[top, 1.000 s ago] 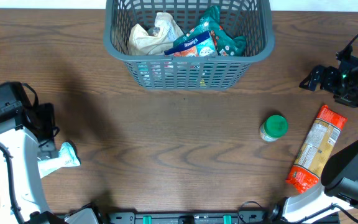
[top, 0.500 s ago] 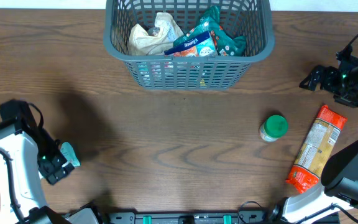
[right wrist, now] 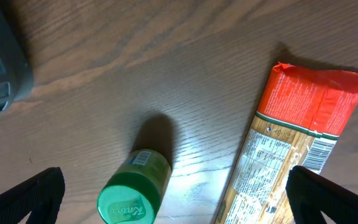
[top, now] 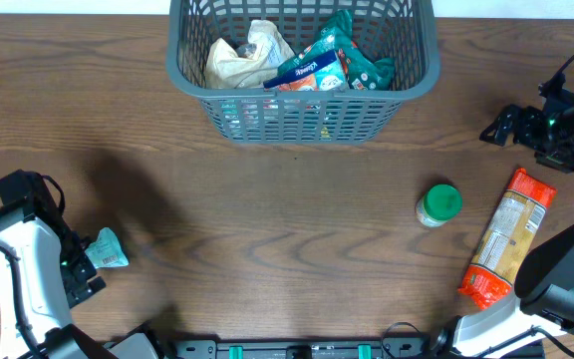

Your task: Pack container

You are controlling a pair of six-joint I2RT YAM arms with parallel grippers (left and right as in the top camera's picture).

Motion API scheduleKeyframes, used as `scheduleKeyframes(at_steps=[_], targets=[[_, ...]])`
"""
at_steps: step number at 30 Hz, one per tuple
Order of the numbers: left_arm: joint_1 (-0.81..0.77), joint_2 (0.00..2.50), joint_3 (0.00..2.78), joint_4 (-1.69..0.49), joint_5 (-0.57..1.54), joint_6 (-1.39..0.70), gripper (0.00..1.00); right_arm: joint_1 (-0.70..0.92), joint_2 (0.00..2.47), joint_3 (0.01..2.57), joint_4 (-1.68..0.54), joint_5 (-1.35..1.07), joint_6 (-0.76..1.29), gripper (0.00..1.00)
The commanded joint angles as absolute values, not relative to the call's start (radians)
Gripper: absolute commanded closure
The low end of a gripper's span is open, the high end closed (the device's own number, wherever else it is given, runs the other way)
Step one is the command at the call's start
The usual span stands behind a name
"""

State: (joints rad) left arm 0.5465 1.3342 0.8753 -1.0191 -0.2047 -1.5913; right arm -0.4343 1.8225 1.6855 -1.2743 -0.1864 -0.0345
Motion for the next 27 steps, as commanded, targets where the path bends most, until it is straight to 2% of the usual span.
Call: scheduleKeyframes(at_steps=[1,27], targets=[[0.551,1.36,0.871,-0.992,-0.285,-1.469,0.01,-0.424,1.826,1.684,-1.275,-0.195,-0.038,0.01],[0.547,1.68,0.871,-0.683,-0.138,-1.269,0.01,-0.424,1.826,1.684,-1.275,-0.195,-0.023,0.01]])
